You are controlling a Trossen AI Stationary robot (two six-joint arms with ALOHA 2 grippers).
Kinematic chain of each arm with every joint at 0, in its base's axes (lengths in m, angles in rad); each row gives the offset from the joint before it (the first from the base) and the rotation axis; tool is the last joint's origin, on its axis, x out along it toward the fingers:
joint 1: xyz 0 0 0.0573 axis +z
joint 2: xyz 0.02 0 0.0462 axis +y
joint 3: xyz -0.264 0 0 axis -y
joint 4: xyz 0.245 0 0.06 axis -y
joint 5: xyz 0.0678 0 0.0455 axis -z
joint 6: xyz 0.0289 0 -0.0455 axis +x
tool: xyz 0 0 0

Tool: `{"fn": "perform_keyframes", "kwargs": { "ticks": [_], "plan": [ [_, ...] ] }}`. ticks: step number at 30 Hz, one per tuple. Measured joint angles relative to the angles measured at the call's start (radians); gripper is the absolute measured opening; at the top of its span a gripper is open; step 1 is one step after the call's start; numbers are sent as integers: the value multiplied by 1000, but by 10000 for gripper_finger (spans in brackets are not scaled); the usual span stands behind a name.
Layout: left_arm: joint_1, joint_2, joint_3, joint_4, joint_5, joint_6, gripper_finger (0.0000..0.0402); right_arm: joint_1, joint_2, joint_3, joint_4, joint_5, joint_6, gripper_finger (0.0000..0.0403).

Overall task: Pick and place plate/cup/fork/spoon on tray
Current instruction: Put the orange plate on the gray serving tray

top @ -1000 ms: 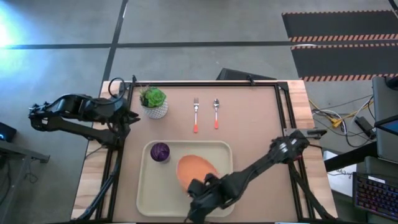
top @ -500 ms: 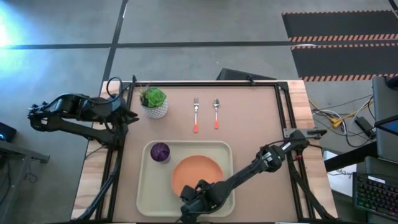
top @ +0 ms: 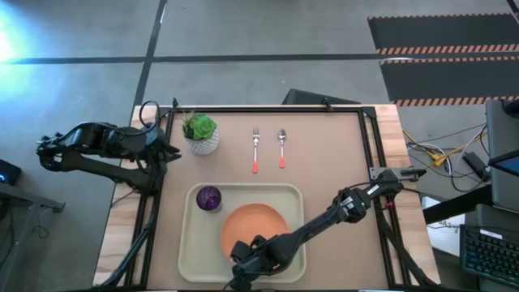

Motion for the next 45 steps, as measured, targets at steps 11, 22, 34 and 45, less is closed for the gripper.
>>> {"fn": "perform_keyframes", "kwargs": {
  "ticks": [11,22,34,45],
  "plan": [
    [0,0,0,0,15,1,73,3,-51,0,57,14,15,123],
    [0,-4,0,0,15,1,73,-2,-134,0,-637,73,140,19],
    [0,0,-12,1,15,-1,73,-44,-135,-58,-782,117,43,8],
    [0,-4,-12,1,15,-3,73,-83,-260,-289,-678,83,-2,8]
  ]
}}
